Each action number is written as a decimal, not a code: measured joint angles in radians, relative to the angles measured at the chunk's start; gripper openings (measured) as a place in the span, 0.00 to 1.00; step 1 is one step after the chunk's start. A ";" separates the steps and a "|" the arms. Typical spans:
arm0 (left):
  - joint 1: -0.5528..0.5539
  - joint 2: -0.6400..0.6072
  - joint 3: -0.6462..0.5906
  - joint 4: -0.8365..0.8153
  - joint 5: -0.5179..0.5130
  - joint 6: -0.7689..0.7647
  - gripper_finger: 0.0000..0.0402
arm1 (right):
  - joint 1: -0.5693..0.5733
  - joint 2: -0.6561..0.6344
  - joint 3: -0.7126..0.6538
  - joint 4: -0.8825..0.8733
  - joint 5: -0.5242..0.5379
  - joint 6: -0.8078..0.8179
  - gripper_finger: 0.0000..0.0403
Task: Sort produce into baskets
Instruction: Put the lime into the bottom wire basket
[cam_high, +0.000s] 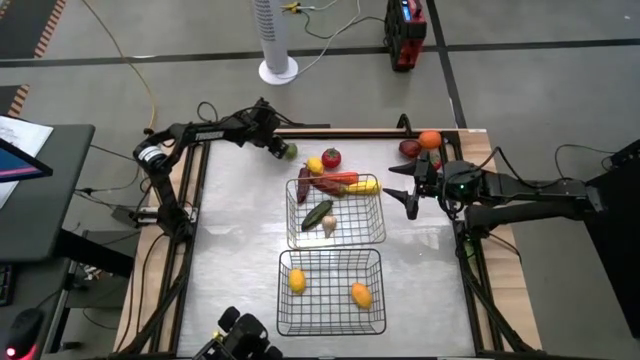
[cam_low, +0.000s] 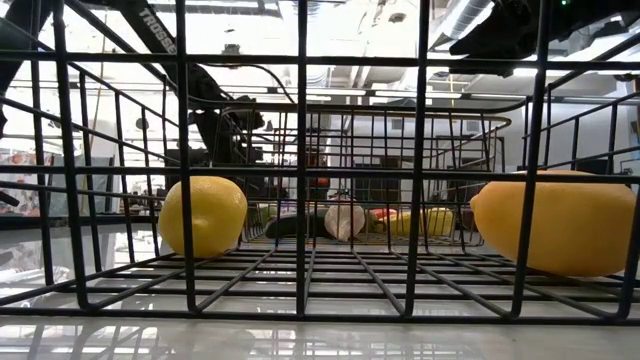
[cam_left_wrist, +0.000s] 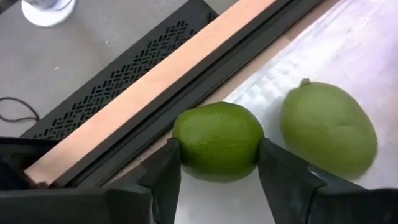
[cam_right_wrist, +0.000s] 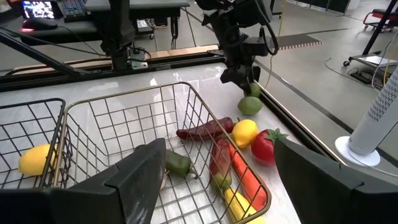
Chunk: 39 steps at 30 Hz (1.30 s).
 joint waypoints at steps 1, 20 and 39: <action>-0.004 -0.010 0.000 -0.011 0.000 0.001 0.43 | 0.000 0.000 0.000 0.000 0.000 0.000 0.81; -0.452 -0.453 0.000 -0.138 0.466 -0.032 0.42 | 0.000 0.000 0.000 0.000 0.000 0.002 0.81; -1.168 -0.451 0.000 -0.130 0.068 -0.182 0.42 | 0.000 0.000 0.000 0.001 0.000 0.026 0.81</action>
